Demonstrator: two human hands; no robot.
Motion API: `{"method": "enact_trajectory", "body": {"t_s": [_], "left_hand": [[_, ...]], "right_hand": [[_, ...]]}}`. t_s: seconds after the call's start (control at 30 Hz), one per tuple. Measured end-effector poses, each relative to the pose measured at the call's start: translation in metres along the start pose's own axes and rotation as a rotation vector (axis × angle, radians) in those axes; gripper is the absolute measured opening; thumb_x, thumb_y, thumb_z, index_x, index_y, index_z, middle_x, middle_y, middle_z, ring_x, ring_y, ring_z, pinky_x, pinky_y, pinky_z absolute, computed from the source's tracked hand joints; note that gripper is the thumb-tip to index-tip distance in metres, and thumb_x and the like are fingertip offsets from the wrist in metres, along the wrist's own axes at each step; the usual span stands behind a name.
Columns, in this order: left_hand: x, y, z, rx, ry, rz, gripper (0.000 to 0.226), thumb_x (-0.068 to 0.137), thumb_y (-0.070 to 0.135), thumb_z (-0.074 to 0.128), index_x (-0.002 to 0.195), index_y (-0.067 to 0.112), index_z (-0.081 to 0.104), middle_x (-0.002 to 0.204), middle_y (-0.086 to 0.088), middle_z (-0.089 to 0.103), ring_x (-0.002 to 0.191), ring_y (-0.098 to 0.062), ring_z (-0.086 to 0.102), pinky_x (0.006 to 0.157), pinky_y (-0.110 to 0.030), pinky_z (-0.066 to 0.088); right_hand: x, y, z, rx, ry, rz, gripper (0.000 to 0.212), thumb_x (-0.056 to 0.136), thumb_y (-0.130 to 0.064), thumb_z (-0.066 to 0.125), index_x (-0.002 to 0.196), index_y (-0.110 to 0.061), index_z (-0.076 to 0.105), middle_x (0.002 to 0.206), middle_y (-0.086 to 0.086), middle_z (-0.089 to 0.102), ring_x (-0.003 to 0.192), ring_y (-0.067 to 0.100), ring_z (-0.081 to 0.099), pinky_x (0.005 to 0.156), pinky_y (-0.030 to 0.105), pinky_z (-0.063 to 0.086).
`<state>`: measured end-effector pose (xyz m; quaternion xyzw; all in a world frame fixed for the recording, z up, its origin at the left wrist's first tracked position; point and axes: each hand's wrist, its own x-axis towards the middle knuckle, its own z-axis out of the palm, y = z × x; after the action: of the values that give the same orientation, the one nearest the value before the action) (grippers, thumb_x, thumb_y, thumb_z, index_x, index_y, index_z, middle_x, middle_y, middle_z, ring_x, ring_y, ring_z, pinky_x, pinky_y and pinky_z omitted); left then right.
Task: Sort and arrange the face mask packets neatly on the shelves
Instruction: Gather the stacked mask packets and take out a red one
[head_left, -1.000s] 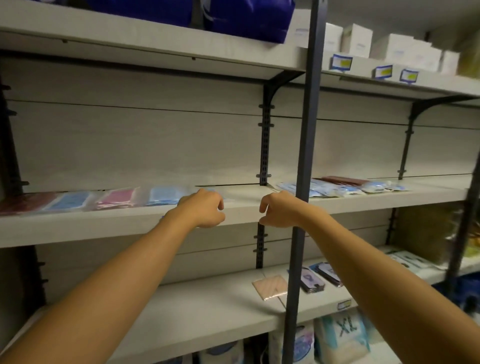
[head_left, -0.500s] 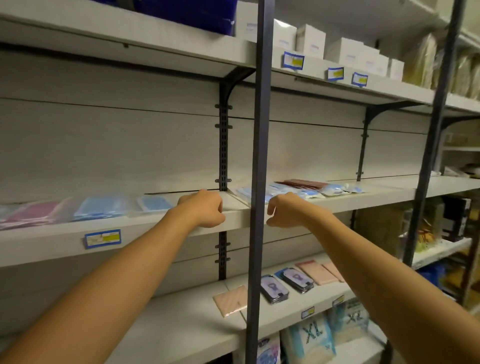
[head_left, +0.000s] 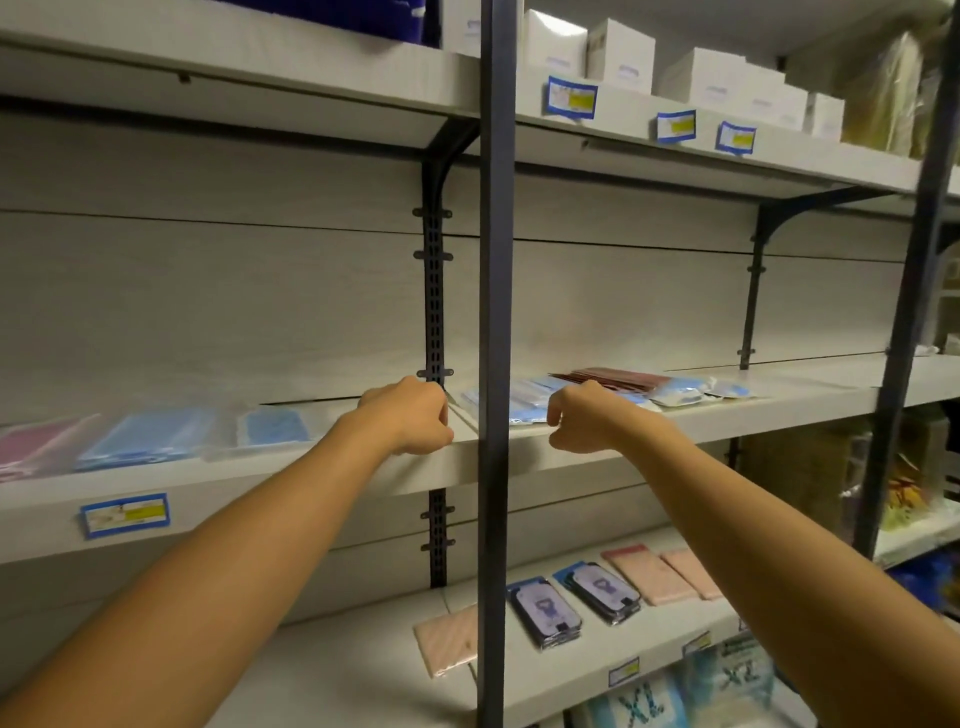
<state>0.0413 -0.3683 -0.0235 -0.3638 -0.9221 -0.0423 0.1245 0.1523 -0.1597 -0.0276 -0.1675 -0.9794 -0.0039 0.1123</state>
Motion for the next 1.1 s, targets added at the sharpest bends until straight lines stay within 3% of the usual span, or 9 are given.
{"method": "enact_trajectory", "body": {"t_s": [0.13,0.27,0.4,0.53,0.7,1.1], "left_hand": [[0.008,0.015,-0.002,0.024,0.004,-0.068,0.017,0.087,0.035,0.056,0.091,0.025,0.070,0.100,-0.001,0.071,0.094,-0.025,0.069,0.077,-0.036,0.053],[0.004,0.034,-0.001,0.031,0.000,-0.164,0.019,0.091,0.038,0.057,0.104,0.031,0.068,0.099,0.005,0.067,0.080,-0.018,0.067,0.080,-0.037,0.058],[-0.003,0.063,0.000,0.127,0.027,-0.264,0.020,0.092,0.037,0.057,0.106,0.029,0.069,0.102,0.003,0.066,0.090,-0.020,0.063,0.081,-0.037,0.056],[-0.010,0.098,-0.002,0.227,0.050,-0.341,0.016,0.091,0.038,0.056,0.096,0.026,0.065,0.098,0.002,0.065,0.089,-0.023,0.062,0.082,-0.036,0.054],[-0.004,0.141,-0.002,0.253,0.065,-0.349,0.011,0.087,0.035,0.059,0.086,0.025,0.065,0.084,0.003,0.063,0.076,-0.019,0.060,0.068,-0.031,0.048],[0.063,0.204,0.015,0.169,0.154,-0.237,0.017,0.092,0.036,0.055,0.094,0.026,0.069,0.088,0.003,0.066,0.078,-0.020,0.063,0.074,-0.036,0.057]], "right_hand": [[0.010,0.030,-0.001,0.019,0.057,-0.022,0.027,0.089,-0.020,0.063,0.112,-0.006,0.069,0.107,0.016,0.069,0.094,0.033,0.067,0.088,0.047,0.059],[0.013,0.061,0.000,0.037,0.071,-0.075,0.029,0.088,-0.023,0.065,0.111,-0.006,0.069,0.107,0.015,0.069,0.094,0.033,0.067,0.087,0.048,0.058],[0.013,0.093,0.004,0.061,0.028,-0.134,0.031,0.087,-0.025,0.065,0.112,-0.007,0.069,0.108,0.014,0.069,0.094,0.032,0.067,0.088,0.047,0.058],[0.004,0.123,0.007,0.096,0.002,-0.167,0.033,0.087,-0.022,0.062,0.116,-0.006,0.068,0.113,0.015,0.068,0.101,0.033,0.066,0.090,0.046,0.057],[0.000,0.160,0.011,0.128,0.000,-0.194,0.036,0.084,-0.020,0.063,0.116,-0.004,0.067,0.115,0.016,0.067,0.105,0.034,0.064,0.090,0.047,0.056],[0.040,0.225,0.009,0.145,0.071,-0.231,0.035,0.084,-0.021,0.063,0.113,-0.004,0.069,0.110,0.016,0.070,0.101,0.033,0.065,0.088,0.048,0.057]]}}
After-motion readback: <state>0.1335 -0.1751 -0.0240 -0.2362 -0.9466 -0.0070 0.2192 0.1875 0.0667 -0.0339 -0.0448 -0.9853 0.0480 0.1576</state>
